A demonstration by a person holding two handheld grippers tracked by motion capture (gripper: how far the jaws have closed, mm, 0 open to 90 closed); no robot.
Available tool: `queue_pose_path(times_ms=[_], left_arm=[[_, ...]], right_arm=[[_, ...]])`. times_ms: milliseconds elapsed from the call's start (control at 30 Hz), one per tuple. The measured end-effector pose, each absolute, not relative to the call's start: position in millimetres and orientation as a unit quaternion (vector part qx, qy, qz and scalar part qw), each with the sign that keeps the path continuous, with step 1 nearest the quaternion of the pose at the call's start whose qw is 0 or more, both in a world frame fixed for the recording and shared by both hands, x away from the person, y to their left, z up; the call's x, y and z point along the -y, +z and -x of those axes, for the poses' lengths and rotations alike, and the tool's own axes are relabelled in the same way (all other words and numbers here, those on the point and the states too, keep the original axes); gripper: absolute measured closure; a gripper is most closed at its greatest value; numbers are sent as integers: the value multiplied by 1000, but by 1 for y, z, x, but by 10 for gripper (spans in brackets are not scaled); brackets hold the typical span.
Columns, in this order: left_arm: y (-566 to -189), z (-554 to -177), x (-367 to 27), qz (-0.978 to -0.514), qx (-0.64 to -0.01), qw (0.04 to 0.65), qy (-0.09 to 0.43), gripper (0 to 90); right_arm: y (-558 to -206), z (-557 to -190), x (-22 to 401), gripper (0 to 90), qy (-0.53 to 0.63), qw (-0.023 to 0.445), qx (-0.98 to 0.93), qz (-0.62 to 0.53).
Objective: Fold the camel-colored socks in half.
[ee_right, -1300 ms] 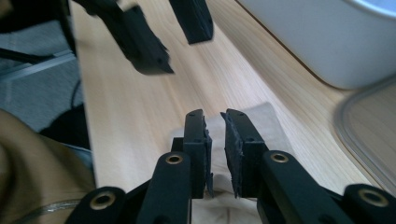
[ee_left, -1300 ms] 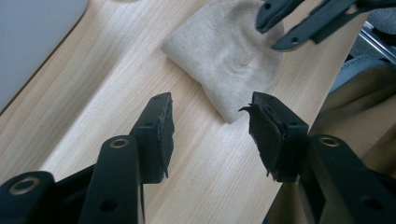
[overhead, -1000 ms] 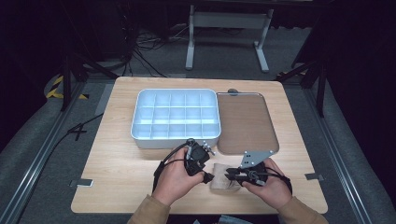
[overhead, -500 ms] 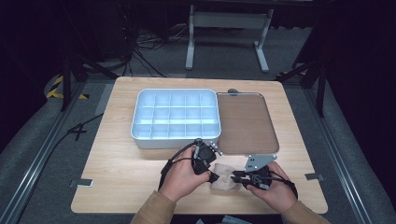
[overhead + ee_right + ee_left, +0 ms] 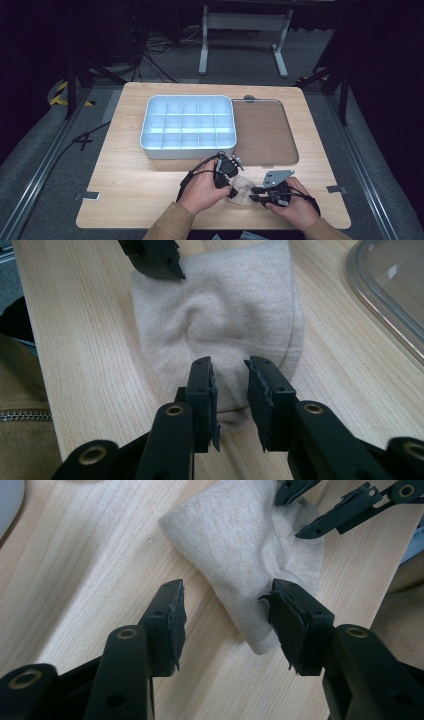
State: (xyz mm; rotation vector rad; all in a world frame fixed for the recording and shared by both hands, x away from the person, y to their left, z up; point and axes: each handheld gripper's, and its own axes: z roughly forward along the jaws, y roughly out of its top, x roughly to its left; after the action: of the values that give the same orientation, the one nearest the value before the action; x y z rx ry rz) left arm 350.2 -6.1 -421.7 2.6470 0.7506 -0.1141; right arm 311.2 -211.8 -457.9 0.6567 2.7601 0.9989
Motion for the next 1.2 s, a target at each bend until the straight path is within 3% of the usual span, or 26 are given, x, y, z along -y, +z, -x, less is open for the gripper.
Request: queue_pose_path(times_ms=[233,367,567,800,1033,1200], left_arm=[[-405,-346,8,-931,-259,257,-2,526],[-407,-341,16,-923,-242,299,22,642],[-424,-346,24,-925,-261,277,17,761],[-440,-348,26,-938,-284,198,34,786],[-439,-347,20,-938,-288,191,6,790],[-433,-347,18,-935,-285,212,3,741]], right_arm=[[-457,-310,211,715,329,72,-919,-206],[-457,-310,212,716,331,72,-918,-205],[-458,-309,212,718,334,76,-917,-204],[-457,-309,215,726,334,88,-919,-192],[-461,-315,224,744,339,86,-914,-205],[-460,-316,227,760,336,97,-914,-205]])
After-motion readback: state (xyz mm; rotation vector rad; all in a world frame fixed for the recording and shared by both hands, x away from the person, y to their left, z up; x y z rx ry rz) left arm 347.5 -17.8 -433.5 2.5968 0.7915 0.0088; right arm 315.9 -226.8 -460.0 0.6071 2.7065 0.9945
